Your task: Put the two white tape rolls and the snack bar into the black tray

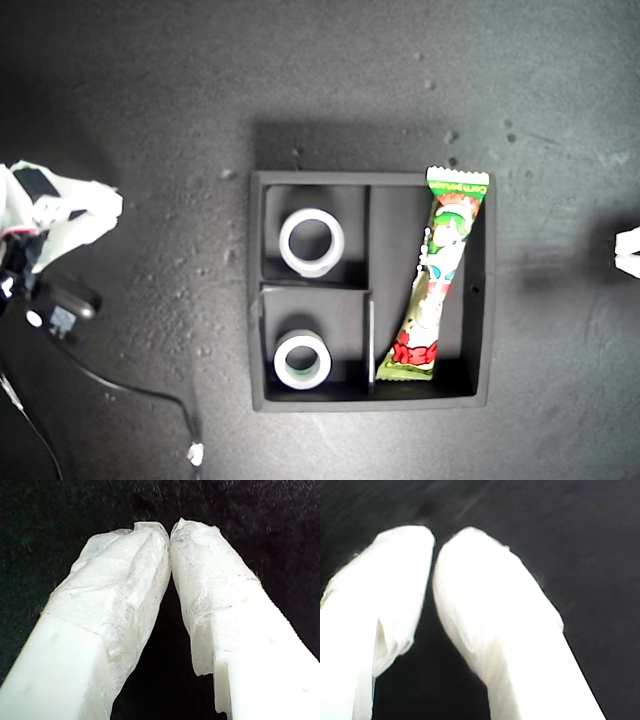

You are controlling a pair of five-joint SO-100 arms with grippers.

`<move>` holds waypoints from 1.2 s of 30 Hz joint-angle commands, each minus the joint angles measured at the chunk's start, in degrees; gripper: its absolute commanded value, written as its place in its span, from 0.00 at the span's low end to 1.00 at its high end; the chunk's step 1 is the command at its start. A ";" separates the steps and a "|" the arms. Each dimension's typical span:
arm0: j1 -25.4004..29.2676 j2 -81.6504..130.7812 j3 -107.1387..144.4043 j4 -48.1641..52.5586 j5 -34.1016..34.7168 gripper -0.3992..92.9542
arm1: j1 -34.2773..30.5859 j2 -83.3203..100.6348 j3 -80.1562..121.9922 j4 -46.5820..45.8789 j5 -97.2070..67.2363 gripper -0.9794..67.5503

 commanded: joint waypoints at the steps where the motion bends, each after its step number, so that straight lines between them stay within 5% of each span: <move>1: 1.85 4.22 3.16 0.53 -0.35 0.00 | 0.44 0.44 0.70 -1.58 -41.75 0.01; 4: 2.37 4.31 4.04 0.62 -1.93 0.00 | 4.57 0.44 0.70 3.16 -34.72 0.02; 6: 2.81 4.31 4.04 1.14 -2.72 0.01 | 7.38 0.44 0.70 5.54 -29.62 0.11; 12: 3.60 2.90 4.04 5.27 -8.96 0.01 | 8.26 0.44 0.70 12.22 -19.34 0.11; 25: 4.31 4.31 4.04 16.35 -16.70 0.01 | 11.07 0.35 0.70 12.74 -15.03 0.11; 36: 4.31 4.31 4.04 16.44 -16.70 0.01 | 10.20 0.35 0.70 12.74 -15.03 0.11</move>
